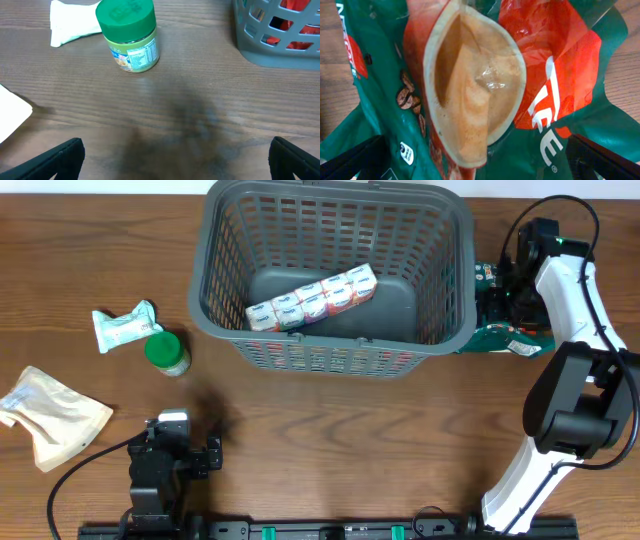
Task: Pack container
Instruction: 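Withdraw the right gripper and reach toward the green Nescafe bag, then grasp the green Nescafe bag with the right gripper and lift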
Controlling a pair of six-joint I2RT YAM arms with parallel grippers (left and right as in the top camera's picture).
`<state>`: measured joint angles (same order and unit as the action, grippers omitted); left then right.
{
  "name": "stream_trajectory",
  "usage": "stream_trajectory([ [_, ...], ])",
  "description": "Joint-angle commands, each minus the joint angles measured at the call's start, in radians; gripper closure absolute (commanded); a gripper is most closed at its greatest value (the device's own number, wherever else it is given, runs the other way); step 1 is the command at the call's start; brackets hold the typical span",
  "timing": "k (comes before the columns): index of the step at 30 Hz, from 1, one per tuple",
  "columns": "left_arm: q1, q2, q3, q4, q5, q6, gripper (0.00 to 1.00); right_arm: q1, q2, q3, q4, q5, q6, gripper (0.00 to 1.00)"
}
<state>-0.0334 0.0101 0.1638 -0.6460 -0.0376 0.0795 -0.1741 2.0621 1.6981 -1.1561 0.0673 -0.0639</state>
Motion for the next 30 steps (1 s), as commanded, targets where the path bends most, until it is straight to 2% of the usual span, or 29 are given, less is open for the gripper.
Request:
stream_trajectory([
  [1, 0.006, -0.006, -0.008, 0.0, -0.023, 0.006, 0.01, -0.006, -0.002, 0.052, -0.01, -0.014, -0.02, 0.01],
  [9, 0.006, -0.006, -0.008, 0.0, -0.023, 0.006, 0.02, -0.008, -0.002, 0.194, -0.024, -0.074, -0.02, 0.01],
  [30, 0.006, -0.006, -0.008, 0.0, -0.023, 0.006, 0.01, -0.008, 0.163, 0.198, 0.013, -0.087, -0.02, 0.01],
])
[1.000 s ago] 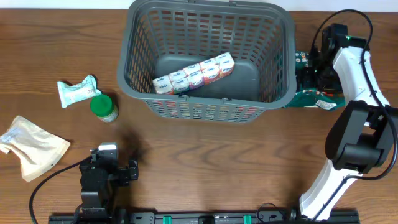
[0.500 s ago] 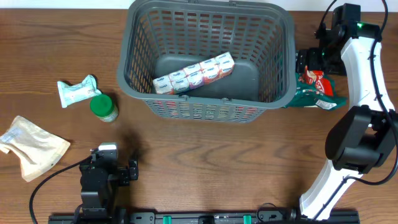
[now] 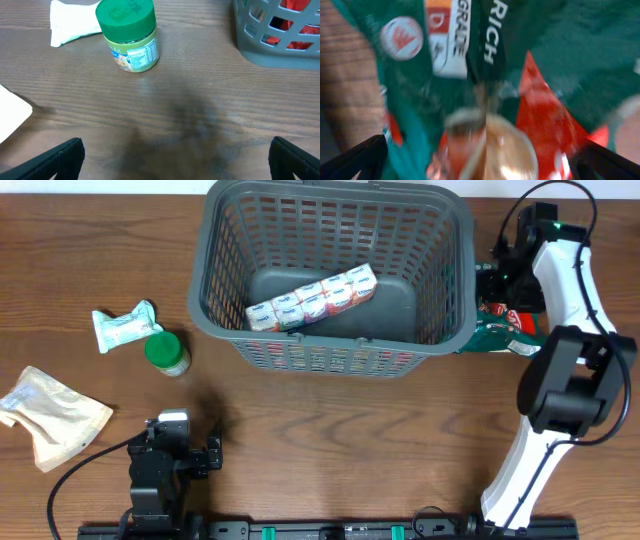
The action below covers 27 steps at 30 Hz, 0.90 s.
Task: Pack container
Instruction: 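Grasp the green Nescafe bag with the right gripper and lift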
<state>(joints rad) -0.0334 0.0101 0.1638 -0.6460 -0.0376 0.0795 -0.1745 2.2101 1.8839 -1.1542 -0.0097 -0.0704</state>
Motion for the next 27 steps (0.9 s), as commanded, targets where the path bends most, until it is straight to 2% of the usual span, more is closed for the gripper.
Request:
stream_trajectory([
  [1, 0.006, -0.006, -0.008, 0.0, -0.023, 0.006, 0.01, -0.007, 0.018, 0.011, 0.016, -0.01, -0.014, 0.01],
  [9, 0.006, -0.006, -0.008, 0.0, -0.023, 0.006, 0.01, -0.007, 0.018, -0.047, 0.068, -0.048, -0.05, 0.01],
  [12, 0.006, -0.006, -0.008, 0.0, -0.023, 0.006, 0.01, -0.008, 0.019, -0.09, 0.096, -0.047, -0.05, 0.07],
  [15, 0.006, -0.006, -0.008, 0.0, -0.023, 0.006, 0.01, -0.008, 0.02, -0.148, 0.131, -0.047, -0.038, 0.01],
  [18, 0.006, -0.006, -0.008, 0.0, -0.023, 0.006, 0.01, -0.008, 0.02, -0.214, 0.17, -0.047, -0.031, 0.02],
  [19, 0.006, -0.006, -0.008, 0.0, -0.023, 0.006, 0.01, -0.008, 0.02, -0.236, 0.183, -0.047, -0.031, 0.1],
  [20, 0.006, -0.006, -0.008, 0.0, -0.023, 0.006, 0.01, -0.008, 0.02, -0.251, 0.192, -0.047, -0.031, 0.3],
  [21, 0.006, -0.006, -0.008, 0.0, -0.023, 0.006, 0.01, -0.008, 0.02, -0.265, 0.198, -0.047, -0.029, 0.67],
  [22, 0.006, -0.006, -0.008, 0.0, -0.022, 0.006, 0.01, -0.008, 0.02, -0.275, 0.205, -0.042, -0.018, 0.87],
  [23, 0.006, -0.006, -0.008, 0.0, -0.023, 0.006, 0.01, -0.008, 0.02, -0.284, 0.212, -0.04, -0.01, 0.96],
  [24, 0.006, -0.006, -0.008, 0.0, -0.023, 0.006, 0.01, -0.008, 0.02, -0.288, 0.215, -0.04, -0.008, 0.99],
  [27, 0.006, -0.006, -0.008, 0.0, -0.023, 0.006, 0.01, -0.008, 0.02, -0.289, 0.216, -0.04, -0.005, 0.99],
])
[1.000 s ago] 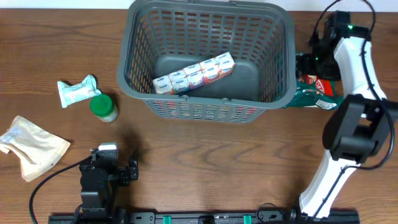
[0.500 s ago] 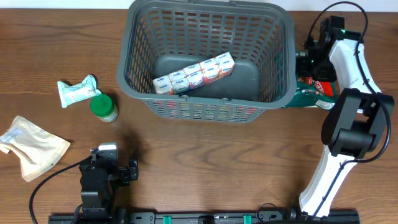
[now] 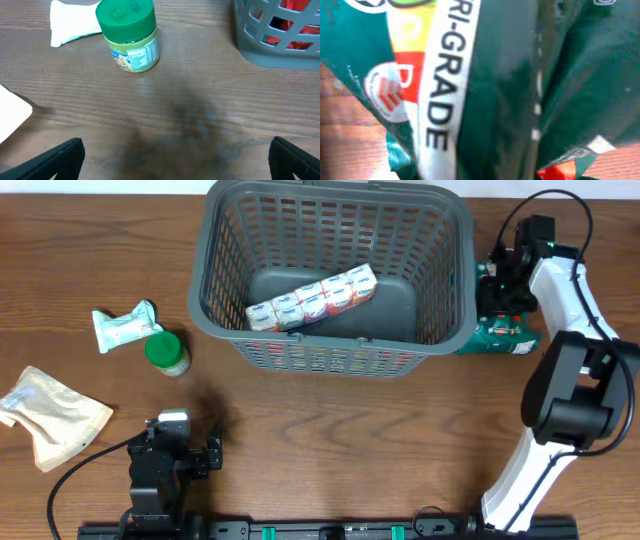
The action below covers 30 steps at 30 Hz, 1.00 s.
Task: Pack container
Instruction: 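Grasp the green Nescafe bag with the right gripper and lift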
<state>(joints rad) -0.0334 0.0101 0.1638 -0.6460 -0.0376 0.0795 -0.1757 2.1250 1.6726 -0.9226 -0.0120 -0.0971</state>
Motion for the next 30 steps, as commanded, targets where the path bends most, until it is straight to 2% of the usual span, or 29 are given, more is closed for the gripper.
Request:
stream_trajectory([
  [1, 0.006, -0.006, -0.008, 0.0, -0.023, 0.006, 0.01, -0.007, 0.105, -0.076, -0.015, -0.037, 0.021, 0.99],
  [12, 0.006, -0.006, -0.008, 0.0, -0.023, 0.006, 0.01, -0.007, 0.021, -0.068, -0.034, -0.035, 0.021, 0.99],
  [18, 0.006, -0.006, -0.008, 0.0, -0.023, 0.006, 0.01, -0.007, -0.137, -0.05, -0.035, 0.051, 0.051, 0.99],
  [30, 0.006, -0.006, -0.008, 0.0, -0.023, 0.006, 0.01, -0.008, -0.497, 0.039, -0.088, 0.088, 0.091, 0.99],
])
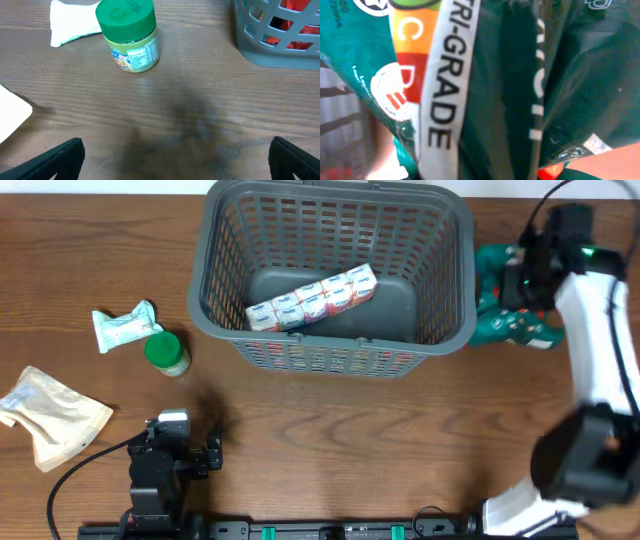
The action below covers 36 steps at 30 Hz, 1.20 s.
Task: Pack container
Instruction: 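Grasp the green Nescafe bag with the right gripper and lift, then carry the Nescafe bag over the basket and release it inside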
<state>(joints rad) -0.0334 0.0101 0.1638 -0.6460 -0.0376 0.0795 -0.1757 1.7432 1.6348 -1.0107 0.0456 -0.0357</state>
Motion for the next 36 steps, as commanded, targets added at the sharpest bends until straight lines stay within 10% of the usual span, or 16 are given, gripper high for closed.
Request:
stream_trajectory([
  [1, 0.006, -0.006, -0.008, 0.0, -0.023, 0.006, 0.01, -0.008, -0.137, 0.089, -0.01, 0.035, 0.035, 0.99],
  [19, 0.006, -0.006, -0.008, 0.0, -0.023, 0.006, 0.01, 0.077, -0.513, 0.232, -0.044, -0.065, -0.098, 0.98],
  [36, 0.006, -0.006, -0.008, 0.0, -0.022, 0.006, 0.01, 0.454, -0.449, 0.282, 0.029, -0.158, -0.163, 0.99],
])
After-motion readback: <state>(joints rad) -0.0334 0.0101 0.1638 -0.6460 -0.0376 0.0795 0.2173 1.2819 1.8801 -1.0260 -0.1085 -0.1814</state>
